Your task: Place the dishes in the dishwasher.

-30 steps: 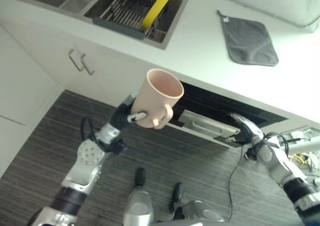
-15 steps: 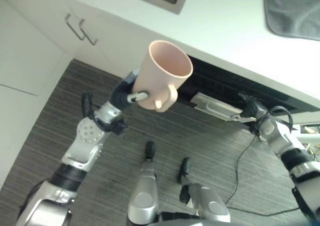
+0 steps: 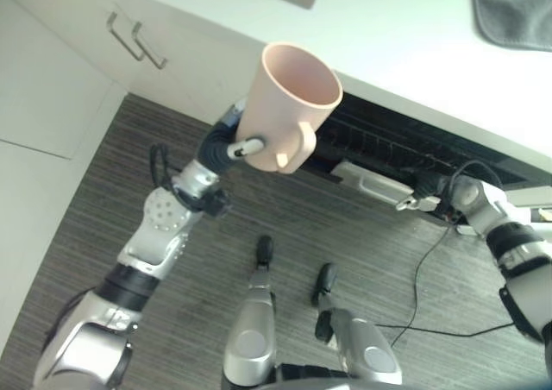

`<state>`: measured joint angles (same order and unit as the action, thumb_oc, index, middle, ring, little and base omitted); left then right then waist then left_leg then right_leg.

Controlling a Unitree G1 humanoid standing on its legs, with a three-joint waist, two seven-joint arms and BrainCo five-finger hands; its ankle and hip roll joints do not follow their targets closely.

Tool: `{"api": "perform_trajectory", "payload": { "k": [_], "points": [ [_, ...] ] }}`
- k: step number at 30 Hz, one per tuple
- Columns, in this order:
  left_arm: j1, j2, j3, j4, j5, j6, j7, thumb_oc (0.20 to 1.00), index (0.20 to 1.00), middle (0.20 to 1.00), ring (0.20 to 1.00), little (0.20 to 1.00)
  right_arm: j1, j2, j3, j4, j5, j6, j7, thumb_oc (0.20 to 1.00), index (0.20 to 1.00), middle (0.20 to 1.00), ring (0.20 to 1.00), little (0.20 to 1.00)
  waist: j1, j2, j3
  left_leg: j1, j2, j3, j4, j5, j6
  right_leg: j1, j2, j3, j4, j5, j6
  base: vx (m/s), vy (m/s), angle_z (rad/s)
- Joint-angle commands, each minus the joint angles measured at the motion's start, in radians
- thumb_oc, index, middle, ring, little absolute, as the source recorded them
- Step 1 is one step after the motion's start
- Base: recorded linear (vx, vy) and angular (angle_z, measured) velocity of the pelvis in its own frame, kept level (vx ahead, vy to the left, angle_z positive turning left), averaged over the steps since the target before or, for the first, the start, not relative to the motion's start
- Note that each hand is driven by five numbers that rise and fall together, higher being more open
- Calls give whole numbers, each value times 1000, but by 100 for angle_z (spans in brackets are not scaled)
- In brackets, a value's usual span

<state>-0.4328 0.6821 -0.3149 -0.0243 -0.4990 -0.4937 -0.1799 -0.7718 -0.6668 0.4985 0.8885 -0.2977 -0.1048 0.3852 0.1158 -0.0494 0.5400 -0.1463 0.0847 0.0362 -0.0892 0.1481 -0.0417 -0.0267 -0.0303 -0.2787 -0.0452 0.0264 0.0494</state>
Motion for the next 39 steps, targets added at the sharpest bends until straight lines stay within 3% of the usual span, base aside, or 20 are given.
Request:
{"api": "perform_trajectory", "payload": {
  "k": [1,6,13,18,30,39],
  "points": [
    [-8,-51,29,-62,19,-102,56,200,200,200,200,200,144,106,137,-45,-51,-52,142,1000,1000,1000,1000,1000,-8,8,-20,-83,-1,22,116,-50,-4,-155,-72,56,90,65,62,-39,59,-9],
    [15,-74,31,-85,59,-114,92,200,200,200,200,200,221,153,157,-138,-66,13,121,1000,1000,1000,1000,1000,-25,7,-20,-94,-1,30,112,-52,-2,-172,-71,64,93,62,60,-30,36,-12],
    [41,-90,41,-103,85,-125,116,200,200,200,200,200,305,183,145,-159,-50,40,92,1000,1000,1000,1000,1000,-39,12,-20,-100,2,43,108,-53,-2,-186,-72,69,97,58,59,-14,29,-10],
    [41,-93,38,-107,95,-126,139,200,200,200,200,200,344,191,126,-143,-49,22,18,1000,1000,1000,1000,1000,-49,18,-20,-104,3,53,108,-56,0,-195,-75,69,101,57,61,-1,7,0],
    [40,-94,31,-109,84,-113,147,200,200,200,200,200,372,205,113,-145,-5,30,84,1000,1000,1000,1000,1000,-58,27,-20,-98,5,60,107,-56,1,-199,-79,70,108,56,63,0,0,0],
    [37,-112,21,-104,90,-127,167,200,200,200,200,200,401,237,125,-113,-49,34,-58,1000,1000,1000,1000,1000,-68,49,-20,-102,0,67,96,-56,4,-218,-85,75,111,58,64,-26,30,0]
  ]
}}
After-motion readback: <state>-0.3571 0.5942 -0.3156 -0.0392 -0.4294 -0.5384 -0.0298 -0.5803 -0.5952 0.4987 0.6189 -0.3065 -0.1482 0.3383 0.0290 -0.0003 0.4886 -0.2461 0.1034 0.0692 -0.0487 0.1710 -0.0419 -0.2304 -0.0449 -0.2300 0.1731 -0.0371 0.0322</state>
